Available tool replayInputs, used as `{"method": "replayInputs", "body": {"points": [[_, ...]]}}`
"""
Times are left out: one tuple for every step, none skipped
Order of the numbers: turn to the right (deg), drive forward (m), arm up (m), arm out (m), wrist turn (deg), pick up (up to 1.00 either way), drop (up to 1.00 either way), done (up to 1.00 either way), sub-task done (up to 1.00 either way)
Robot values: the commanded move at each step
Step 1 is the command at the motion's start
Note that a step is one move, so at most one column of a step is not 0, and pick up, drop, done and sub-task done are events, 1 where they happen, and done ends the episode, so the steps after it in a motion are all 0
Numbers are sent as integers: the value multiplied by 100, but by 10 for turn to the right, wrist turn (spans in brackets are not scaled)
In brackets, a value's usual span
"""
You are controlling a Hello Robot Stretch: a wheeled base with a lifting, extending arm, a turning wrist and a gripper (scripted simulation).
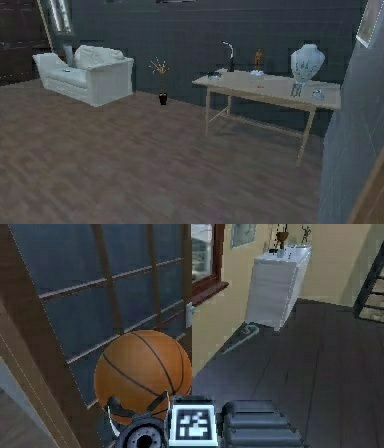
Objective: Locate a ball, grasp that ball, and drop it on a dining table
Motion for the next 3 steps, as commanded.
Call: {"method": "replayInputs", "body": {"points": [[0,45,0,0,0,0,0,0,0],[60,0,0,0,0,0,0,0,0],[0,15,0,0,0,0,0,0,0]]}}
